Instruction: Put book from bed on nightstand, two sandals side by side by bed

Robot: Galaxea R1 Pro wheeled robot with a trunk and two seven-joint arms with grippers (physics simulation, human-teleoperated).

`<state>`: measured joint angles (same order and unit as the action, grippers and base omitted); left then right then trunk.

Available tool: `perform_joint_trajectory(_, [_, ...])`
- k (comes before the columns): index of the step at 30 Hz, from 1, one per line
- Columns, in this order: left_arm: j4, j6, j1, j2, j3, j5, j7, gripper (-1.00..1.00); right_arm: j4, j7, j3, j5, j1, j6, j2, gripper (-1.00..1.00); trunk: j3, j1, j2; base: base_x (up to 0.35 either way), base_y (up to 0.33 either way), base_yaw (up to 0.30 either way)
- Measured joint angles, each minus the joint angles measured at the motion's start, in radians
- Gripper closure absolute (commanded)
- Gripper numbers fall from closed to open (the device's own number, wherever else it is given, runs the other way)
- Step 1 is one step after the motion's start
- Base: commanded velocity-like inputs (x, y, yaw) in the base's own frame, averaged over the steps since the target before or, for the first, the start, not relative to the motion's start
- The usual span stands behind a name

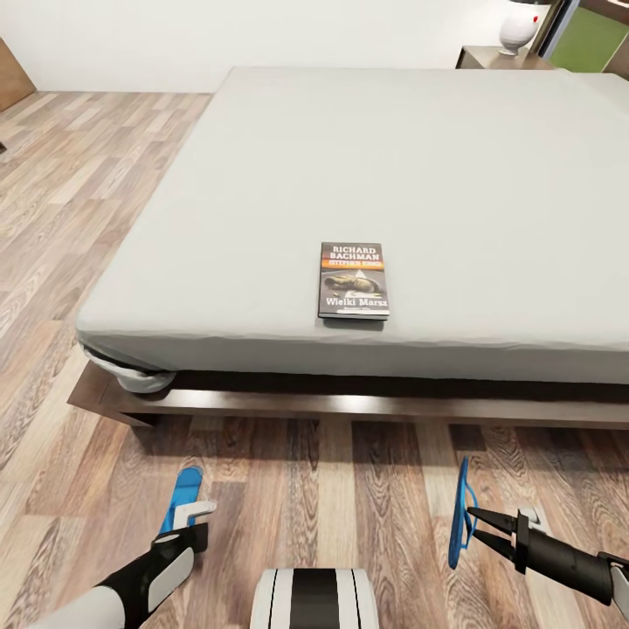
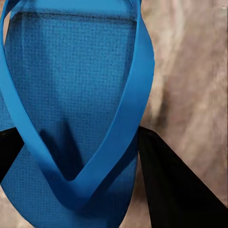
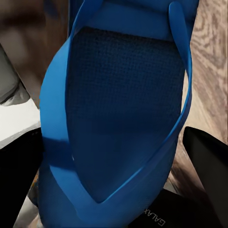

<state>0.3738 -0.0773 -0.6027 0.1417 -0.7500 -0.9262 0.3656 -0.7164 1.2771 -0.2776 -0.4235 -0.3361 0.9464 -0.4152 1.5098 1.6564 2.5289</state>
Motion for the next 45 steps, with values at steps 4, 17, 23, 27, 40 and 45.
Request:
perform_joint_trajectory(4, [0.023, -0.003, 0.0, -0.022, 0.006, 0.001, 0.0, 1.0, 0.0, 0.023, 0.01, 0.011, 0.002, -0.024, -0.005, 1.0, 0.0, 0.0, 0.0, 0.0, 0.0, 0.0])
perform_joint_trajectory(17, [0.098, -0.005, 0.0, -0.04, 0.071, 0.003, 0.01, 1.0, 0.0, 0.095, 0.009, 0.012, 0.002, -0.099, -0.005, 1.0, 0.0, 0.0, 0.0, 0.0, 0.0, 0.0])
perform_joint_trajectory(23, [0.133, -0.005, 0.0, -0.04, 0.08, 0.003, 0.01, 1.0, 0.0, 0.129, 0.009, 0.012, 0.002, -0.133, -0.005, 1.0, 0.0, 0.0, 0.0, 0.0, 0.062, 0.0])
perform_joint_trajectory(27, [0.156, -0.007, 0.0, -0.04, 0.08, 0.004, 0.01, 1.0, 0.002, 0.147, 0.009, 0.011, 0.002, -0.437, -0.005, 1.0, 0.0, 0.0, 0.0, 0.0, 0.231, 0.0])
perform_joint_trajectory(40, [0.156, -0.007, 0.0, -0.04, 0.08, 0.004, 0.012, 1.0, 0.001, 0.148, 0.009, 0.012, 0.003, -0.463, -0.005, 1.0, 0.0, 0.0, 0.0, 0.0, 0.017, 0.0])
perform_joint_trajectory(45, [0.155, -0.007, 0.0, -0.04, 0.08, 0.004, 0.013, 1.0, 0.002, 0.149, 0.009, 0.012, 0.002, -0.463, -0.005, 1.0, 0.0, 0.0, 0.0, 0.0, 0.0, 0.0])
